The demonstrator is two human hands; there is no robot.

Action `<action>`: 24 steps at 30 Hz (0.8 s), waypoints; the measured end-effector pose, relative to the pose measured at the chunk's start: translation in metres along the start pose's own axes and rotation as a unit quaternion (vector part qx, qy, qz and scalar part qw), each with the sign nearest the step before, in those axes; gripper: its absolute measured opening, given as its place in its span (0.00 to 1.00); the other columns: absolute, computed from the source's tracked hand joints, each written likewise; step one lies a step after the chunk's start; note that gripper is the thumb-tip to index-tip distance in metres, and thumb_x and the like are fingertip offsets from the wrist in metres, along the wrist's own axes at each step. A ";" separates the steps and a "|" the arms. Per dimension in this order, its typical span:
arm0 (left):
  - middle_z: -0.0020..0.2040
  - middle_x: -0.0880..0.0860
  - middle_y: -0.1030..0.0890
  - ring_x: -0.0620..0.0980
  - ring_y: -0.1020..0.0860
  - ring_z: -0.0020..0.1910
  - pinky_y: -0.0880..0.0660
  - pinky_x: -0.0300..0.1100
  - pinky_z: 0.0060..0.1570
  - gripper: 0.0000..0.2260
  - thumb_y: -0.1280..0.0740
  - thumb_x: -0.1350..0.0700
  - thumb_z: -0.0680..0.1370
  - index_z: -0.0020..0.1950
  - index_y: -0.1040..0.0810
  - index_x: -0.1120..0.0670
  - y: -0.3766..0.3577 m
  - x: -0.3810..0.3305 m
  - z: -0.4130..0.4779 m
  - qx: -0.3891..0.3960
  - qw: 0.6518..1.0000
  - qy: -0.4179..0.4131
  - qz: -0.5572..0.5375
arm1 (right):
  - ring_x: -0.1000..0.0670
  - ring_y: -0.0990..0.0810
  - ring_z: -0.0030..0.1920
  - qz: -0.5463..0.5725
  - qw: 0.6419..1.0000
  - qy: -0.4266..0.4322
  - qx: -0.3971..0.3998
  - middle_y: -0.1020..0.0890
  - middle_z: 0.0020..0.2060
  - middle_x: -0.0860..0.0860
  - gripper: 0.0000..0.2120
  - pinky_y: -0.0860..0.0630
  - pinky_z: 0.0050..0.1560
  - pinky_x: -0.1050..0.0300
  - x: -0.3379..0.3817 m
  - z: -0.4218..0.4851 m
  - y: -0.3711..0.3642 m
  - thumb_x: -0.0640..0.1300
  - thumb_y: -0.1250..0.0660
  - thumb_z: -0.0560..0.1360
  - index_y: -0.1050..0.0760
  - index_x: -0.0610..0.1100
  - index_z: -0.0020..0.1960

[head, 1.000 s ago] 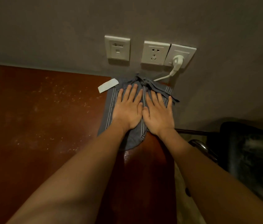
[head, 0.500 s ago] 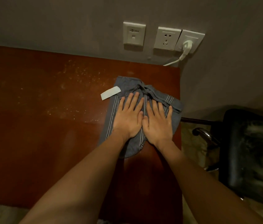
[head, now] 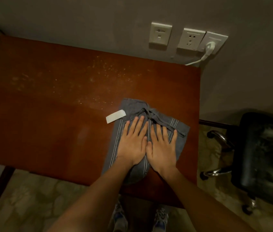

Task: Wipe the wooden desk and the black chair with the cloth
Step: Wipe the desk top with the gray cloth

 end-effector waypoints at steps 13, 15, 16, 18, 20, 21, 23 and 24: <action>0.83 0.53 0.54 0.51 0.58 0.81 0.50 0.57 0.78 0.26 0.54 0.50 0.84 0.82 0.51 0.55 0.006 0.028 -0.014 -0.017 0.998 0.053 -0.034 | 0.42 0.41 0.78 -0.026 0.997 0.063 0.028 0.37 0.78 0.44 0.29 0.51 0.75 0.29 0.029 0.017 -0.003 0.54 0.52 0.81 0.43 0.44 0.80; 0.83 0.53 0.53 0.52 0.57 0.81 0.50 0.57 0.78 0.26 0.54 0.49 0.84 0.82 0.50 0.54 0.011 0.043 -0.003 -0.027 0.996 0.072 -0.036 | 0.42 0.41 0.78 -0.017 0.996 0.078 0.025 0.37 0.78 0.44 0.29 0.51 0.75 0.29 0.037 0.035 0.001 0.53 0.52 0.81 0.42 0.44 0.80; 0.83 0.53 0.53 0.52 0.57 0.81 0.50 0.57 0.78 0.26 0.54 0.49 0.84 0.82 0.50 0.54 0.012 0.051 0.005 -0.027 0.996 0.076 -0.032 | 0.42 0.40 0.78 -0.013 0.996 0.080 0.023 0.37 0.78 0.44 0.29 0.51 0.75 0.29 0.041 0.046 0.003 0.53 0.52 0.81 0.42 0.44 0.80; 0.83 0.53 0.54 0.52 0.58 0.81 0.50 0.57 0.78 0.26 0.54 0.49 0.84 0.82 0.49 0.54 0.014 0.064 0.021 -0.022 0.997 0.078 -0.020 | 0.42 0.41 0.78 -0.010 0.997 0.077 0.018 0.37 0.78 0.45 0.29 0.52 0.75 0.29 0.047 0.064 0.004 0.54 0.53 0.81 0.43 0.44 0.80; 0.83 0.53 0.54 0.52 0.58 0.81 0.52 0.58 0.78 0.26 0.54 0.48 0.84 0.82 0.49 0.53 0.016 0.075 0.037 -0.021 0.997 0.077 -0.013 | 0.43 0.42 0.79 -0.011 0.997 0.078 0.012 0.38 0.78 0.45 0.29 0.53 0.75 0.30 0.050 0.081 0.006 0.54 0.53 0.82 0.43 0.44 0.80; 0.83 0.53 0.54 0.53 0.58 0.81 0.52 0.58 0.78 0.26 0.54 0.48 0.84 0.82 0.49 0.53 0.017 0.080 0.044 -0.023 0.997 0.079 -0.010 | 0.43 0.42 0.79 -0.011 0.997 0.080 0.009 0.38 0.78 0.45 0.29 0.53 0.75 0.30 0.051 0.090 0.007 0.54 0.54 0.82 0.43 0.44 0.80; 0.83 0.53 0.54 0.53 0.58 0.81 0.52 0.58 0.78 0.26 0.54 0.48 0.84 0.82 0.49 0.52 0.020 0.091 0.064 -0.028 0.996 0.084 -0.008 | 0.43 0.42 0.79 -0.009 0.997 0.083 0.006 0.38 0.78 0.45 0.29 0.55 0.76 0.30 0.053 0.114 0.010 0.54 0.54 0.82 0.43 0.44 0.80; 0.83 0.53 0.54 0.53 0.59 0.81 0.53 0.58 0.78 0.26 0.54 0.47 0.84 0.82 0.49 0.51 0.023 0.095 0.071 -0.030 0.996 0.086 -0.009 | 0.43 0.43 0.79 -0.006 0.997 0.083 0.003 0.39 0.78 0.45 0.29 0.55 0.76 0.30 0.054 0.122 0.013 0.54 0.54 0.82 0.43 0.45 0.80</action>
Point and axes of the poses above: each hand's wrist, its own z-axis towards the middle knuckle, its own y-axis out of the back of the hand, x = y × z, the point moved 8 cm from there along z, towards the middle knuckle
